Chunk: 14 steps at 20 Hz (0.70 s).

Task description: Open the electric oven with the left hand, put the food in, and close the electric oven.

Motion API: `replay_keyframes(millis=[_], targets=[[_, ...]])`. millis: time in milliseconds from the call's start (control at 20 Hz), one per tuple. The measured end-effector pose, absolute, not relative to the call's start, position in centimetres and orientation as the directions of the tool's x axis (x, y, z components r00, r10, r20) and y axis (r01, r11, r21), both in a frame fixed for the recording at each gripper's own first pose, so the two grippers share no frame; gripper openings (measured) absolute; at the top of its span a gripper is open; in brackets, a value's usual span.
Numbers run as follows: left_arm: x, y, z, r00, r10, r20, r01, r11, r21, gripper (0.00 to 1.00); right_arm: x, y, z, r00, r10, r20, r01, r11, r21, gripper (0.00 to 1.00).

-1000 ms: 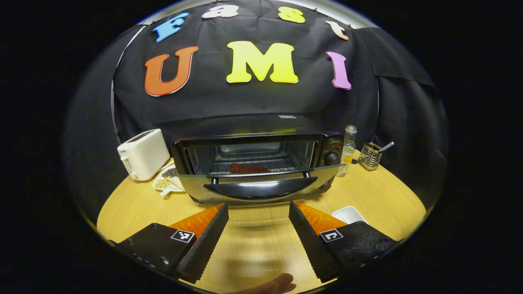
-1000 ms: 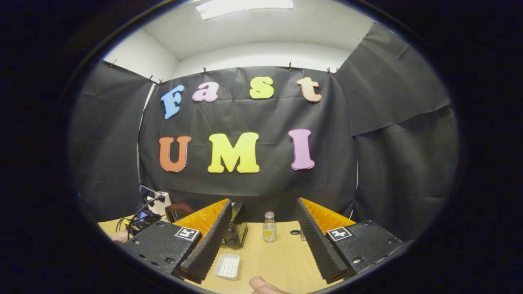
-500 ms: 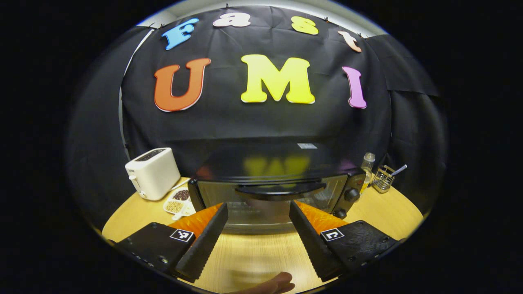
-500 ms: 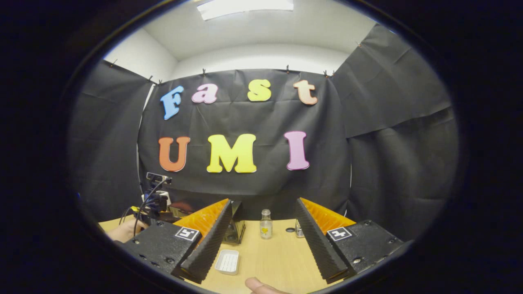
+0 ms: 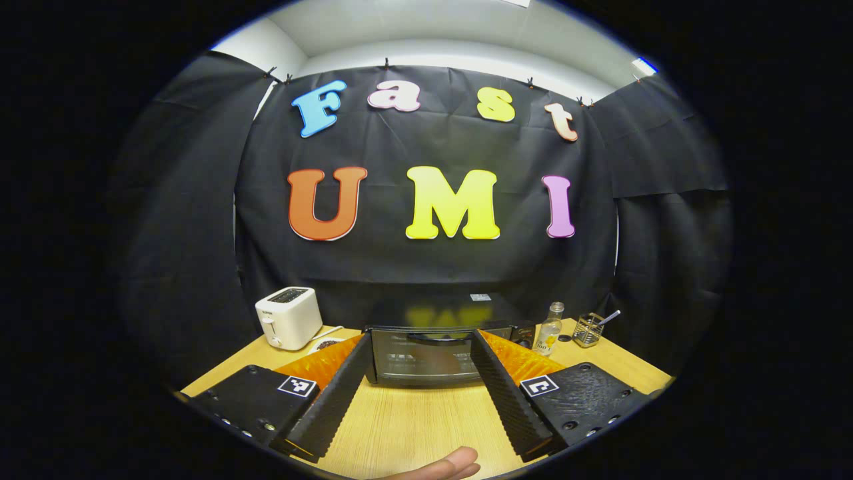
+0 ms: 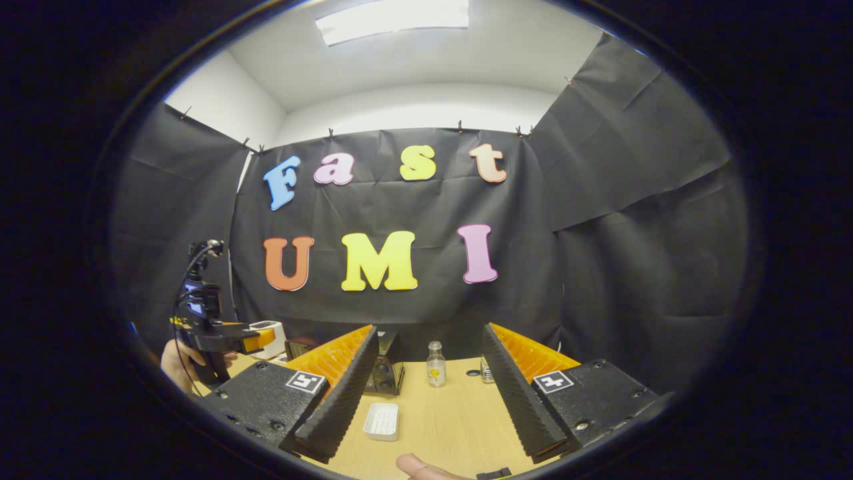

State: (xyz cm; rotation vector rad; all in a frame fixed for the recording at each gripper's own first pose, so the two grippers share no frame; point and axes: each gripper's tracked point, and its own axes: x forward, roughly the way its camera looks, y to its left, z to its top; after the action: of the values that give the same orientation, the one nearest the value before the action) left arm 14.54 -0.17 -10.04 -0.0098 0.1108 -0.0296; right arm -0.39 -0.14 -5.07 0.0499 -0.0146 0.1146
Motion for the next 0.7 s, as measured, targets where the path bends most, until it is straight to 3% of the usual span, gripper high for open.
replay_keyframes(millis=[350,700], targets=[[2.0,-1.2,-5.4,0.999,0.002,-0.038,0.000,0.999,0.045,0.95,-4.5,-0.7,-5.1,0.996,0.083,0.018,-0.084,0.995,0.051,0.98],[-2.6,-2.5,-5.6,1.000,0.013,-0.023,-0.013,1.000,0.018,0.95,-5.0,-0.1,-5.6,0.995,0.097,-0.003,-0.097,0.994,0.040,0.96]])
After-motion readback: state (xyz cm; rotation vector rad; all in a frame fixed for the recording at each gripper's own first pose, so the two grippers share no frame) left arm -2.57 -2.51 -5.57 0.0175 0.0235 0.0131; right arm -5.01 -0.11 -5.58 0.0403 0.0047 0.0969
